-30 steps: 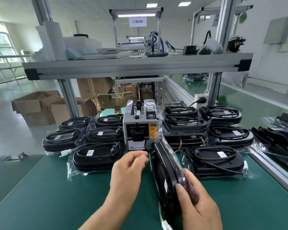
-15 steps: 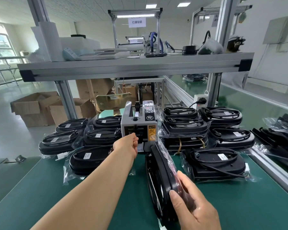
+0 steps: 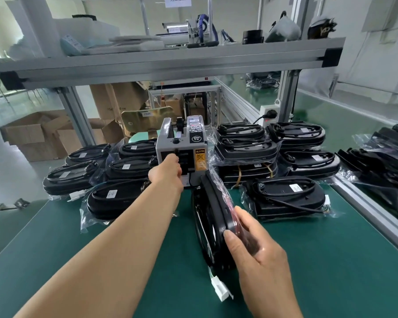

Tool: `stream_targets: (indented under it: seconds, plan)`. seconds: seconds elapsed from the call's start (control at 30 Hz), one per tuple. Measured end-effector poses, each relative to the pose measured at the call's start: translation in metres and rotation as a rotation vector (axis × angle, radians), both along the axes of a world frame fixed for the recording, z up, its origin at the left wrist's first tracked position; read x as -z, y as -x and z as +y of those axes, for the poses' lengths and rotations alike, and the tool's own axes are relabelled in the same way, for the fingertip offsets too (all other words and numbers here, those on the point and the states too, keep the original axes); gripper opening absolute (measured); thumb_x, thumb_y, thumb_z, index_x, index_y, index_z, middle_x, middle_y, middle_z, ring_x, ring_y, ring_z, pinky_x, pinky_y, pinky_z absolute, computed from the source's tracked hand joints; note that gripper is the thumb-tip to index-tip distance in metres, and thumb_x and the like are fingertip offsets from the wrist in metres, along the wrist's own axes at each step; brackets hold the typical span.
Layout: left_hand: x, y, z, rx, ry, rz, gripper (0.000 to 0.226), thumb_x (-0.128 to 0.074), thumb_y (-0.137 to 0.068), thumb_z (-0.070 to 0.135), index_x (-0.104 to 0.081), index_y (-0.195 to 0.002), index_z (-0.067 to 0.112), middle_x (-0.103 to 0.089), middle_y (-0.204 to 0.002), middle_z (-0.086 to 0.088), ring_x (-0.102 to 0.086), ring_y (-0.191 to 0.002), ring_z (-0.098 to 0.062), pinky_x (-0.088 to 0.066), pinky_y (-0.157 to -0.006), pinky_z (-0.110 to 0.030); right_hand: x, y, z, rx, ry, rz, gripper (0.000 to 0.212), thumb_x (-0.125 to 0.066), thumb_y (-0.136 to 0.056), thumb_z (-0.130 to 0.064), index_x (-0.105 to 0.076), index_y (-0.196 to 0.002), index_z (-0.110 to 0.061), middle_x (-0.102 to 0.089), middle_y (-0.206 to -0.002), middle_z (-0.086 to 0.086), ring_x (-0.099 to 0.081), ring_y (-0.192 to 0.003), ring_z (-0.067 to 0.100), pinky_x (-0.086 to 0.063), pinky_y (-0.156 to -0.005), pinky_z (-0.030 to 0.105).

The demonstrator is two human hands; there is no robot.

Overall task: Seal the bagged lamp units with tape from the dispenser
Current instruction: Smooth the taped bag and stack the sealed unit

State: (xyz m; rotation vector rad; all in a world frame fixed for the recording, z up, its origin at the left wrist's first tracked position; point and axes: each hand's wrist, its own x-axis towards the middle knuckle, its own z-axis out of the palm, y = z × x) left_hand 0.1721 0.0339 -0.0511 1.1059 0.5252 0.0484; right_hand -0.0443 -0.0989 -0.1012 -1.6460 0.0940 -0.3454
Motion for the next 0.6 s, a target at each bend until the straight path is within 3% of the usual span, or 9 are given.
stream_targets:
  seconds: [0.1, 0.23, 0.37, 0.47, 0.6]
  plan:
    - [-0.009, 0.053, 0.012, 0.224, -0.15, -0.144, 0.019, -0.07, -0.086, 0.013, -0.063, -0.07, 0.018, -0.054, -0.053, 0.007, -0.048, -0.046, -0.005, -0.044, -0.051, -0.018, -0.001, -0.001, -0.001, -0.007, 0.003, 0.012, 0.041, -0.07, -0.086, -0.033, -0.06, -0.119, -0.057, -0.064, -0.106, -0.04, -0.058, -0.102, -0.02, -0.038, -0.077, -0.006]
    - [-0.007, 0.126, 0.021, 0.672, -0.381, -0.37, 0.017, -0.075, -0.083, 0.021, -0.075, -0.066, 0.019, -0.06, -0.063, 0.004, -0.051, -0.057, -0.005, -0.046, -0.055, -0.015, 0.002, -0.004, -0.002, -0.041, -0.047, -0.014, 0.04, -0.072, -0.088, -0.017, -0.065, -0.115, -0.045, -0.072, -0.103, -0.03, -0.065, -0.101, -0.01, -0.048, -0.083, 0.005]
    - [-0.007, 0.147, 0.015, 0.738, -0.529, -0.37, 0.014, -0.076, -0.082, 0.023, -0.076, -0.069, 0.021, -0.064, -0.061, 0.01, -0.052, -0.053, 0.0, -0.043, -0.054, -0.01, 0.002, -0.004, -0.003, -0.058, -0.063, -0.028, 0.039, -0.071, -0.09, -0.016, -0.066, -0.123, -0.037, -0.074, -0.105, -0.02, -0.068, -0.103, 0.0, -0.049, -0.092, 0.022]
    - [-0.009, 0.143, 0.011, 0.758, -0.61, -0.38, 0.022, -0.076, -0.084, 0.024, -0.073, -0.063, 0.024, -0.059, -0.053, 0.016, -0.051, -0.047, 0.006, -0.039, -0.051, -0.005, 0.001, -0.005, -0.003, -0.056, -0.06, -0.036, 0.036, -0.069, -0.091, -0.016, -0.067, -0.119, -0.039, -0.075, -0.102, -0.018, -0.069, -0.099, 0.0, -0.052, -0.084, 0.015]
    - [-0.013, 0.135, 0.008, 0.782, -0.628, -0.376, 0.016, -0.076, -0.083, 0.022, -0.074, -0.067, 0.019, -0.061, -0.057, 0.013, -0.051, -0.05, 0.004, -0.039, -0.053, -0.006, -0.006, -0.004, -0.001, -0.003, -0.029, -0.051, 0.033, -0.054, -0.101, -0.026, -0.071, -0.097, -0.054, -0.074, -0.095, -0.026, -0.067, -0.093, -0.008, -0.046, -0.075, 0.004]
